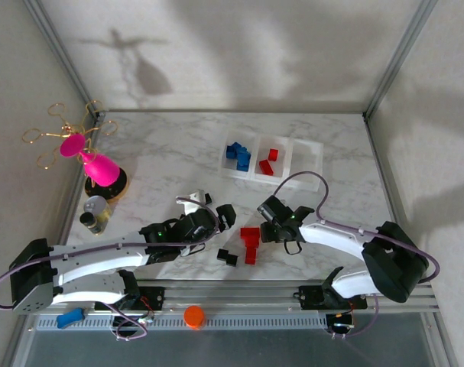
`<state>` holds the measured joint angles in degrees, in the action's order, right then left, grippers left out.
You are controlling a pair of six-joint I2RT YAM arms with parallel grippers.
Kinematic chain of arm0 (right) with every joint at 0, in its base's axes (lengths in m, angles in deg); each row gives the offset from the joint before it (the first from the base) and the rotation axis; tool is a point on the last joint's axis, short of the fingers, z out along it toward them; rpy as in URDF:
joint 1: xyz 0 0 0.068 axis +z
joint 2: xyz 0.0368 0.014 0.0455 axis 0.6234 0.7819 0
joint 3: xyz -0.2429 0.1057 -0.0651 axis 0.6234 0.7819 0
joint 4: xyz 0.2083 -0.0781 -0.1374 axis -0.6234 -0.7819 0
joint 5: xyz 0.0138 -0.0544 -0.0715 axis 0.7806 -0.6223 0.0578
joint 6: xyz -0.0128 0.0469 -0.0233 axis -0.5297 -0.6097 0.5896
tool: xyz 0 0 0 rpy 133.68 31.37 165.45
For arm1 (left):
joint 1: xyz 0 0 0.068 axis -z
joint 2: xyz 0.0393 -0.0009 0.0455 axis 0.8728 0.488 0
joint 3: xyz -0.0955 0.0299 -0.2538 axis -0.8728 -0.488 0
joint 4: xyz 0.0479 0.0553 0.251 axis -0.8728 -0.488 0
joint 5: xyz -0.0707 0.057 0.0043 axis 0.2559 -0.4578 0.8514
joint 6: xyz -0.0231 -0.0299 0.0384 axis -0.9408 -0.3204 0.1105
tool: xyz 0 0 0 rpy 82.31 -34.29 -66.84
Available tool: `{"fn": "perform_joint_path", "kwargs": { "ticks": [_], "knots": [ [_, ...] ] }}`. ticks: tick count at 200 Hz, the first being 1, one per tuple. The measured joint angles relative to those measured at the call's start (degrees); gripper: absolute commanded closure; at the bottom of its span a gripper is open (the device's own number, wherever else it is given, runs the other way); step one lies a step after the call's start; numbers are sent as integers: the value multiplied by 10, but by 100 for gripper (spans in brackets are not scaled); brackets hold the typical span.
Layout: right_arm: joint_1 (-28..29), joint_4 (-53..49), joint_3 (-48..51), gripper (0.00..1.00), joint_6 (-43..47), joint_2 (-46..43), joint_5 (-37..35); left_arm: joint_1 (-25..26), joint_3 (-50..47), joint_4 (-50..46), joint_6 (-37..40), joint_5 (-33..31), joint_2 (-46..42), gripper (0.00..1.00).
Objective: Sort the legos into containers by color
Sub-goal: Pick up the lego from the bottom-center of the table.
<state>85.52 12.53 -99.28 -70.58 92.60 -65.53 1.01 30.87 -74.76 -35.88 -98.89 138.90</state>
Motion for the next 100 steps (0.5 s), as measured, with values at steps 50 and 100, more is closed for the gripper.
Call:
{"fn": "perform_joint_path", "kwargs": {
  "ticks": [50,100],
  "knots": [
    [-23,17,-12,49,22,11,-9,0,0,-6,0,0,0,0],
    [-26,35,-12,61,35,21,-2,0,0,-6,0,0,0,0]
  ]
}}
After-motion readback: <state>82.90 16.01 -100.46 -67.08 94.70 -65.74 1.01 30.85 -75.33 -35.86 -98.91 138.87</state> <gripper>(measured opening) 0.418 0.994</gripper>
